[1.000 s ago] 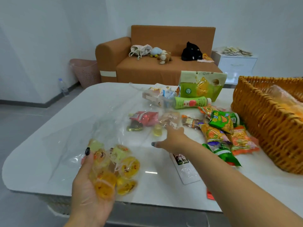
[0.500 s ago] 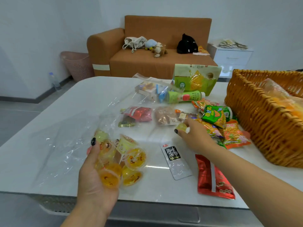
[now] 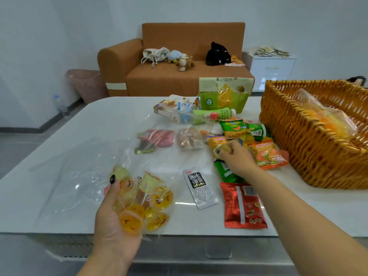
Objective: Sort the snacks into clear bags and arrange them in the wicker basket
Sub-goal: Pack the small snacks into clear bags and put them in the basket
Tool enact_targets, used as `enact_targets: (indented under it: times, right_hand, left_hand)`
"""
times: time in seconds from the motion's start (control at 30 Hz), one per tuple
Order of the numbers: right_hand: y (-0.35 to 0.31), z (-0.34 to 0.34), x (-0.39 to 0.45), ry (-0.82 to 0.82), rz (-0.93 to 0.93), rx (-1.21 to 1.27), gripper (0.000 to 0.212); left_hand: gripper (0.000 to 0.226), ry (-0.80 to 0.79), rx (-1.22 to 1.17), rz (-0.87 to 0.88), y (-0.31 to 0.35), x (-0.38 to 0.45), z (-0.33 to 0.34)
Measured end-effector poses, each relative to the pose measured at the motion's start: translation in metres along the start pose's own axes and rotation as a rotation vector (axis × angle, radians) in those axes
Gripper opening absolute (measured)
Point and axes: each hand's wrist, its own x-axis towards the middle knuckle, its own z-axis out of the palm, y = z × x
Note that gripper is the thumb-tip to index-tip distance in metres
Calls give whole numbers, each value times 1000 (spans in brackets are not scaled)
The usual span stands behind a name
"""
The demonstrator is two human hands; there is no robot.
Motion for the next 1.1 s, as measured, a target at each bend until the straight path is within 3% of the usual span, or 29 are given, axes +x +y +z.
enact_targets:
  times: [0.13,0.23,0.37,0.47,0.57,0.63,0.77,0.83,0.93,1.1]
  right_hand:
    - [-15,32,0,-33,-175,-268,36]
    - [-24,27,-13,4,-338,-436,53]
    - [-5,5,-70,101,-496,-483,49]
    - [33,2,-91,75,-428,-450,43]
    - [48,8,-75,117,-327,-212,45]
    - [45,9,-54,173,-320,-177,33]
    - [42,-6,-21,360,-314,-284,39]
    - [43,-25,-12,417,-211,-343,45]
    - [59,-45,-10,370,66,-427,47]
    - [65,-35,-31,270,-2,-520,44]
  left_hand:
    - [53,-14,17,-11,0,-3,5]
    - [60,-19,11,26,5,-2,7]
    - [75,-25,1,51,10,-1,5]
    - [59,-23,2,15,9,-1,3]
    - [47,-29,10,-18,3,-3,6]
    - [44,-30,17,-9,-2,-6,9]
    - [38,-38,21,-19,-7,-9,11]
    - [41,-56,10,-19,-8,-9,9]
    - [43,-43,10,-9,-7,-8,10]
    - [12,-31,27,-3,-10,-4,14]
